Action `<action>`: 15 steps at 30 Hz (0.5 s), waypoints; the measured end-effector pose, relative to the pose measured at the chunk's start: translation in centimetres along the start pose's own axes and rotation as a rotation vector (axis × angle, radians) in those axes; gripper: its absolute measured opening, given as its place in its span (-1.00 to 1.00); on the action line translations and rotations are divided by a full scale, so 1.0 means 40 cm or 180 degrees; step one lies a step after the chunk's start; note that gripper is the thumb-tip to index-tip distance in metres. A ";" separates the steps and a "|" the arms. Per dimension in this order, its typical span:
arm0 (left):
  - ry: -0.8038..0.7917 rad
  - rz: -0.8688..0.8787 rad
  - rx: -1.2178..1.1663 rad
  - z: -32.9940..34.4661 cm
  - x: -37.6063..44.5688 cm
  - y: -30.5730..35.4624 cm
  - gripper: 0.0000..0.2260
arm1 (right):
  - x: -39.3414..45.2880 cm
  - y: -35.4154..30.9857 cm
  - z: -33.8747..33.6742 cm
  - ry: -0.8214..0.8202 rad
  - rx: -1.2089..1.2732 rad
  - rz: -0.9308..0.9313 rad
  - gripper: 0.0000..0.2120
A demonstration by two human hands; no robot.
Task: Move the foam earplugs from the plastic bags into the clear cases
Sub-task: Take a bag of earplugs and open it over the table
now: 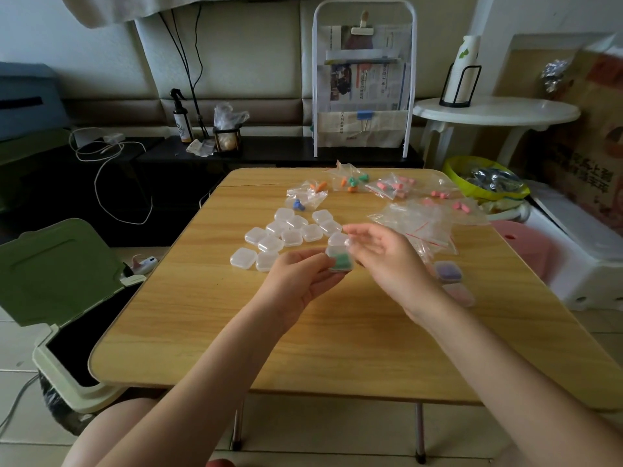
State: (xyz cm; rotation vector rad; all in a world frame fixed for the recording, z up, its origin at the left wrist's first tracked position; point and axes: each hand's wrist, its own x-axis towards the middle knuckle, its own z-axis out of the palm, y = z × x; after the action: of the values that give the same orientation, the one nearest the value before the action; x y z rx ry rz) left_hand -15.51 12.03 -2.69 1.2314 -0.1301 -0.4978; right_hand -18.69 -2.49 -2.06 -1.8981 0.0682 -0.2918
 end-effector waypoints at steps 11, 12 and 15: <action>-0.0232 0.0184 0.0282 0.005 -0.015 -0.001 -0.83 | -0.008 0.015 0.021 -0.0233 -0.0339 -0.0034 -0.79; -0.0208 0.0179 0.0260 0.006 -0.014 -0.004 -0.82 | -0.008 0.016 0.017 -0.0284 -0.0365 -0.0105 -0.78; -0.0113 0.0143 0.0284 0.003 -0.007 -0.012 -0.79 | -0.001 0.012 -0.012 -0.0501 -0.0684 -0.0289 -0.74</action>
State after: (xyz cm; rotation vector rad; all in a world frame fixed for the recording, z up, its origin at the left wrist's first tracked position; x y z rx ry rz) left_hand -15.95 11.95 -3.04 1.3044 -0.2114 -0.4791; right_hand -18.81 -3.08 -2.38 -2.1353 -0.0962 -0.2017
